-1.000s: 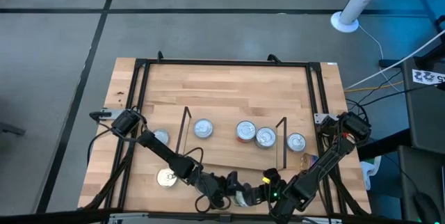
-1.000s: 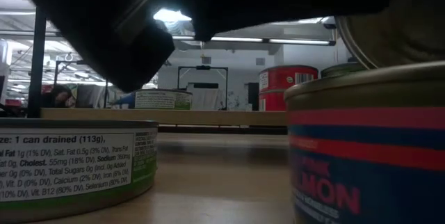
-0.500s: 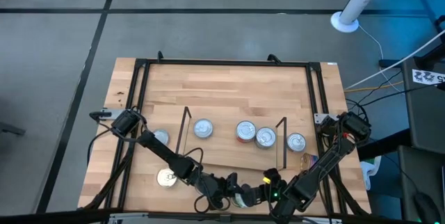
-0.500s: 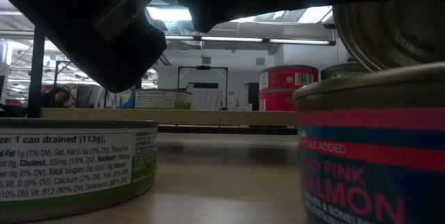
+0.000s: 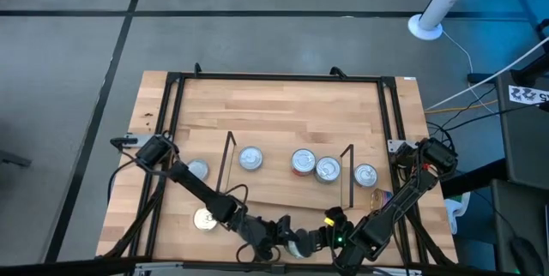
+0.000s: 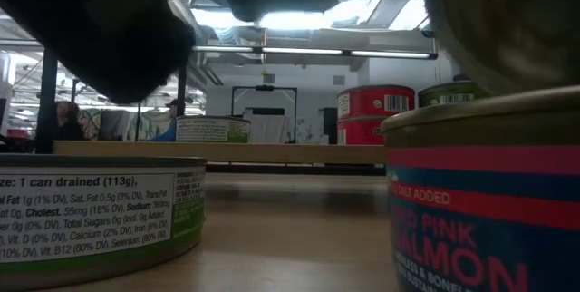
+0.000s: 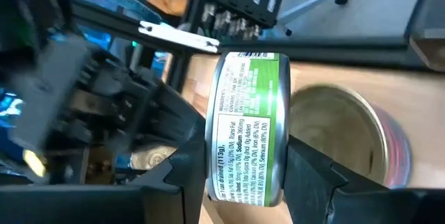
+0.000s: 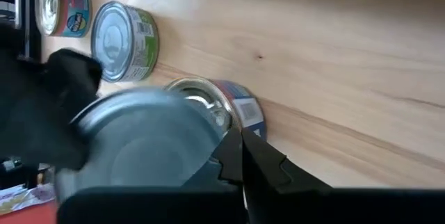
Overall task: Stack canned seafood by type on shelf
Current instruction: Stack the green white tuna on top of the green white tuna can on the shelf
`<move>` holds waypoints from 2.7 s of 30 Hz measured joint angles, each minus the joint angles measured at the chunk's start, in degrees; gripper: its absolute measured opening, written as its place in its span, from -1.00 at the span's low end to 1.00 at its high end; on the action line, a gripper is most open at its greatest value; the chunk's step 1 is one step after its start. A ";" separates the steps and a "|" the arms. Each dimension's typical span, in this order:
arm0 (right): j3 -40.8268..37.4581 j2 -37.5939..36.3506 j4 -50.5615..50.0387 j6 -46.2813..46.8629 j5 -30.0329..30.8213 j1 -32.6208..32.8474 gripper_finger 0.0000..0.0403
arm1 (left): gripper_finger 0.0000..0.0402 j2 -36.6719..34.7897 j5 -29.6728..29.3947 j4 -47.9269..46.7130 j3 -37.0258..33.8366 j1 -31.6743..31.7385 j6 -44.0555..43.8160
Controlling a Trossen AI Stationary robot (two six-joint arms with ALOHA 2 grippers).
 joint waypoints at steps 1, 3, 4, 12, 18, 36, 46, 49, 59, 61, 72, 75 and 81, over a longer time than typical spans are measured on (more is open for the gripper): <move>0.29 0.00 -0.23 -0.28 0.18 0.00 -0.98 | -0.28 -0.11 -0.52 0.28 0.00 -0.26 0.02; 1.43 0.00 -0.31 -1.60 0.54 0.00 -0.98 | -0.28 -0.21 -1.51 0.62 0.00 -0.71 0.06; 2.09 0.00 -0.35 -2.40 0.95 0.00 -0.98 | -0.28 -0.21 -1.76 0.55 0.00 -0.91 0.06; 8.65 0.00 -9.05 -5.91 3.62 0.00 -0.97 | -0.27 -0.54 -8.32 0.36 0.00 -2.06 1.51; 14.52 0.00 -18.39 -7.60 5.99 0.00 -0.97 | -0.25 -2.14 -14.33 0.10 0.04 -2.86 2.03; 28.12 -0.07 -26.22 -27.23 19.11 -0.04 -0.97 | -0.23 -9.99 -38.11 -16.41 0.11 -2.89 -1.54; 32.06 -0.11 -33.75 -33.47 23.27 -0.04 -0.97 | -0.23 -11.67 -49.86 -28.87 0.11 -2.40 -15.26; 32.16 -0.11 -35.61 -34.34 25.17 -0.04 -0.97 | -0.23 -11.67 -50.34 -33.42 0.11 -2.03 -23.01; 32.18 -0.13 -43.19 -34.62 25.49 -0.04 -0.97 | -0.23 -11.67 -52.79 -49.36 0.11 0.60 -43.27; 32.18 -0.13 -44.79 -34.62 25.49 -0.04 -0.97 | -0.23 -11.67 -52.79 -52.12 0.11 1.13 -45.82; 32.18 -0.17 -49.58 -34.62 25.19 -0.04 -0.97 | -0.23 -11.67 -52.80 -59.27 0.11 3.26 -55.47; 32.18 -0.17 -50.45 -34.62 25.17 -0.04 -0.97 | -0.23 -11.67 -52.76 -60.42 0.11 3.41 -57.21; 32.18 -0.20 -51.56 -34.58 25.17 -0.04 -0.97 | -0.23 -11.67 -52.75 -60.62 0.11 3.36 -59.73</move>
